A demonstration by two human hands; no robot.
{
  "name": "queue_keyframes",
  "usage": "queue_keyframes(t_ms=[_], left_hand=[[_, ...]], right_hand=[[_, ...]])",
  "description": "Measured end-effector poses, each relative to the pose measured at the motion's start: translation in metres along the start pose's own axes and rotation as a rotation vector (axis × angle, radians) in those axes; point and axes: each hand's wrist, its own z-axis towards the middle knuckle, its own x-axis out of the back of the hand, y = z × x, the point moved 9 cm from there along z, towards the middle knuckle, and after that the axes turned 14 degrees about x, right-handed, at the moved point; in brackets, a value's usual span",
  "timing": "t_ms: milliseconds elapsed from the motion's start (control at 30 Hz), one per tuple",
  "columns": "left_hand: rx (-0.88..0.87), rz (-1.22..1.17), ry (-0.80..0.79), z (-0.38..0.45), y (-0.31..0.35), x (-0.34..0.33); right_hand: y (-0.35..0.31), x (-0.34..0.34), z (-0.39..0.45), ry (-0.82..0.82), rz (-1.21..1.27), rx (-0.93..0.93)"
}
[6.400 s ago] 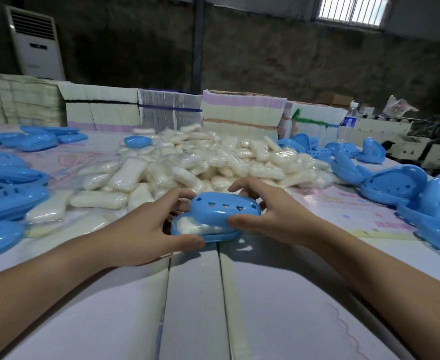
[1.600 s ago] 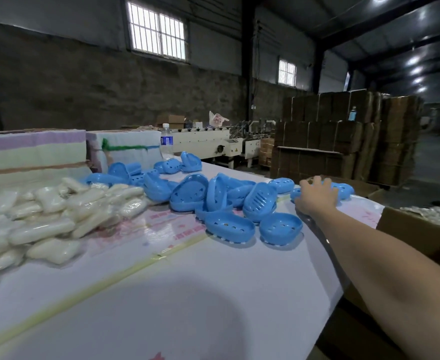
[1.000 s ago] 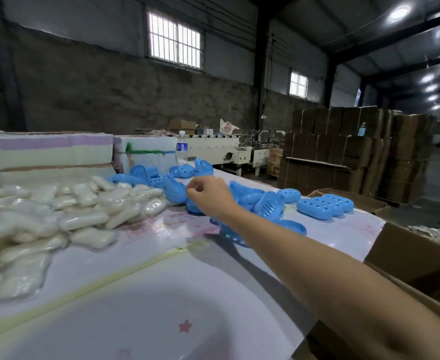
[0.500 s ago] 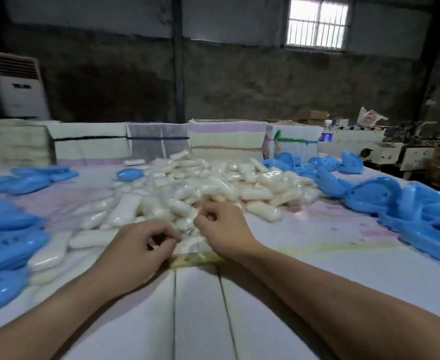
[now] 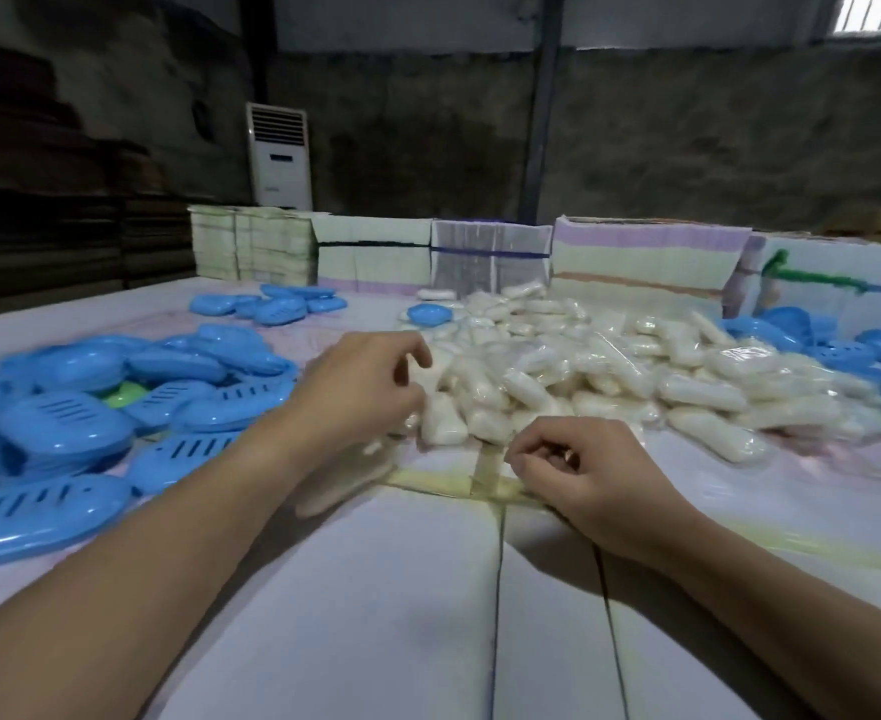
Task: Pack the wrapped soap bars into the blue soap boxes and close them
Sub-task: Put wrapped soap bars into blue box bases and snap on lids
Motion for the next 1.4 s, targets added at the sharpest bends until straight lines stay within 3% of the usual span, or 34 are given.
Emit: queue_keyframes(t_ms=[100, 200, 300, 500, 567, 633, 733, 800, 933, 1000, 1167, 1333, 1400], left_hand=[[0.288, 0.378, -0.059, 0.025, -0.067, 0.014], [0.466, 0.466, -0.293, 0.029, -0.113, 0.009], [0.484, 0.402, -0.477, 0.023, -0.118, 0.000], [0.439, 0.389, -0.540, 0.017, -0.106, -0.006], [0.400, 0.380, -0.423, 0.022, -0.102, 0.001], [0.343, 0.304, -0.158, 0.029, -0.087, 0.019], [0.188, -0.032, 0.251, 0.021, -0.051, 0.052], [0.046, -0.283, 0.331, 0.005, -0.021, 0.057], [0.007, -0.810, 0.106, -0.018, 0.016, 0.018], [0.042, -0.910, -0.073, -0.024, 0.027, -0.013], [-0.109, -0.601, -0.442, -0.043, 0.055, -0.063], [-0.222, -0.451, -0.832, -0.064, 0.060, -0.059], [-0.250, -0.325, -0.881, -0.068, 0.051, -0.056]], right_hand=[[-0.003, -0.002, 0.001, -0.019, -0.001, 0.019], [-0.003, -0.002, 0.001, -0.034, -0.007, 0.014], [-0.003, -0.002, 0.000, -0.043, 0.014, 0.003], [-0.005, -0.004, 0.000, -0.061, 0.031, -0.011], [-0.004, -0.004, 0.000, -0.057, 0.035, -0.015], [-0.001, -0.002, -0.001, -0.032, 0.041, -0.022], [0.000, -0.002, -0.001, -0.011, 0.049, -0.018], [0.002, -0.001, 0.000, -0.004, 0.049, -0.014], [0.006, 0.005, 0.001, 0.045, 0.029, -0.017], [0.007, 0.010, 0.002, 0.067, -0.013, -0.016], [0.019, 0.017, -0.001, 0.051, -0.100, -0.082], [0.029, 0.046, -0.001, 0.178, -0.277, -0.153], [0.037, 0.059, -0.003, 0.160, -0.387, -0.208]])
